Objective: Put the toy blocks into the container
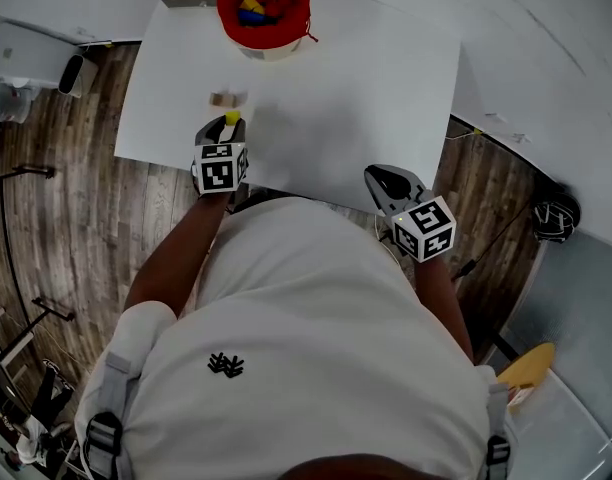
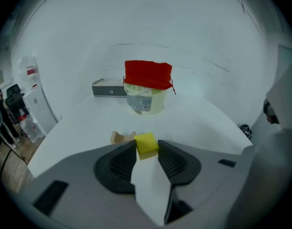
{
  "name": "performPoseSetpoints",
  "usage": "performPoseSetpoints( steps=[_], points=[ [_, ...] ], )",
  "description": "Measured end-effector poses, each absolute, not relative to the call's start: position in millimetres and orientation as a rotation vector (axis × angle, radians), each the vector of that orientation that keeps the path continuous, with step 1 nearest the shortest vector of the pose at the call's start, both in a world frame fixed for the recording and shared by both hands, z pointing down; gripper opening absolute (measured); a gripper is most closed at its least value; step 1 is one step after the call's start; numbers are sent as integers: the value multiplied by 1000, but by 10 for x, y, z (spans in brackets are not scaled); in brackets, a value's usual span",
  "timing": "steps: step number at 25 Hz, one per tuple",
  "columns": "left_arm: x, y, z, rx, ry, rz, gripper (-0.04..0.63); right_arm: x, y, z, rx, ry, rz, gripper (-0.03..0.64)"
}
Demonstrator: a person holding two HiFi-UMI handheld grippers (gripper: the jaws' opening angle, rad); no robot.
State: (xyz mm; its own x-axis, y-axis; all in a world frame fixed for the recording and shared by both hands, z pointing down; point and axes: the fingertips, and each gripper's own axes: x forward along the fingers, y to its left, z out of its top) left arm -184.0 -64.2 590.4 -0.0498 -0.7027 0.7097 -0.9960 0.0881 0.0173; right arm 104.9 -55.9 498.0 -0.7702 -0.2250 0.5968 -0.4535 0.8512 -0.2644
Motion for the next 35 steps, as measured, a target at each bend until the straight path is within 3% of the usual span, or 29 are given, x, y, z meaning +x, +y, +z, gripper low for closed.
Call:
performPoseSetpoints(
  steps=[23,35],
  points=[
    [-2173,-1480,4233,2214,-1658,585,146,476,-423,4915,636,-2448,576,21],
    [-2214,-2362,4169,2374,-1545,711,146,481,-288,4880,817,-2404,629,21]
  ],
)
